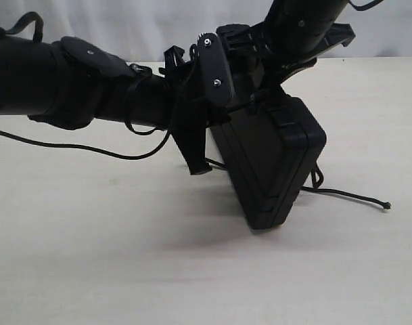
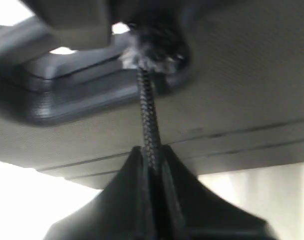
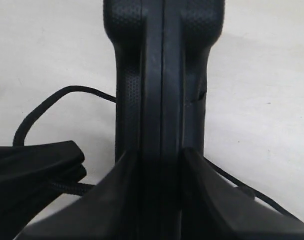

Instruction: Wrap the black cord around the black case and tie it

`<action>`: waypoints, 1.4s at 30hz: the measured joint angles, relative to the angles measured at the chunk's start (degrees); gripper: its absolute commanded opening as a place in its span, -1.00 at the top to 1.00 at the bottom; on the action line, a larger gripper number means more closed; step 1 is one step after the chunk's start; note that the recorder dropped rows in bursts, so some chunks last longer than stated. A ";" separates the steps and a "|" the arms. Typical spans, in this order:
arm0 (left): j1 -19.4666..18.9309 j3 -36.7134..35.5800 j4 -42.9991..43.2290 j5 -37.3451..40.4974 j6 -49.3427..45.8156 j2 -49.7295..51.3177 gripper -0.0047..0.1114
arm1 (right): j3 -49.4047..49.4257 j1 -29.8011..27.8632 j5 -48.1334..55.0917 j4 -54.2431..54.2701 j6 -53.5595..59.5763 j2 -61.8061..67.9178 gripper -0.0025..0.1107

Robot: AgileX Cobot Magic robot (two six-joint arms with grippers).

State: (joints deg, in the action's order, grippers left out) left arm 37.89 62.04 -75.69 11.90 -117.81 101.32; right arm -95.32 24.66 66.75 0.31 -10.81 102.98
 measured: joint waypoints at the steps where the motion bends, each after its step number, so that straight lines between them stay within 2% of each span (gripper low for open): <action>1: 0.00 0.00 -0.59 0.27 -0.25 0.10 0.92 | 0.00 0.00 0.00 0.00 0.00 0.00 0.88; 7: 0.00 3.38 -7.59 2.07 -0.86 0.54 0.92 | 0.00 -0.34 0.11 0.14 0.03 0.00 0.88; 13: 0.08 4.74 -8.72 5.04 -0.86 2.11 0.92 | 0.03 -0.07 0.00 -0.31 0.14 0.00 0.88; 14: 0.08 4.74 -8.72 5.14 -0.45 2.11 0.85 | 0.13 -0.07 0.00 0.09 0.14 0.00 0.88; 15: 0.08 4.74 -8.72 4.66 0.73 2.11 0.61 | 0.13 -0.07 0.00 0.09 0.14 0.00 0.88; 16: 0.08 4.74 -8.72 4.49 1.08 2.11 0.24 | 0.13 -0.07 -0.10 0.09 0.14 0.00 0.88; 18: 0.08 4.74 -8.72 4.34 1.48 2.11 -0.15 | 0.13 -0.07 -0.10 -0.31 0.14 0.00 0.88; 21: 0.08 2.31 -8.39 -1.56 2.67 -0.50 -0.15 | 0.13 -0.07 -0.10 0.21 0.14 0.00 0.88; 25: 0.08 -2.07 -8.39 -9.79 2.67 -9.17 -0.15 | 0.36 -0.07 -0.69 2.60 0.38 0.00 0.88; 33: 0.08 -6.68 -11.26 -34.82 2.29 -20.56 -0.14 | 6.65 0.94 -11.52 14.18 1.56 -0.77 0.88; 37: 0.08 -8.06 -11.77 -38.51 2.16 -22.33 -0.14 | 8.79 4.38 -15.46 16.60 1.66 -0.65 0.88; 42: 0.08 -9.29 -17.61 -39.19 -3.15 -22.69 -0.14 | 12.68 11.57 -19.18 18.48 1.30 2.05 0.88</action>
State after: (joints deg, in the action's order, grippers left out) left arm 37.97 52.75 -93.30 -27.30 -120.97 78.63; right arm -82.64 36.23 47.58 18.80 -9.52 105.04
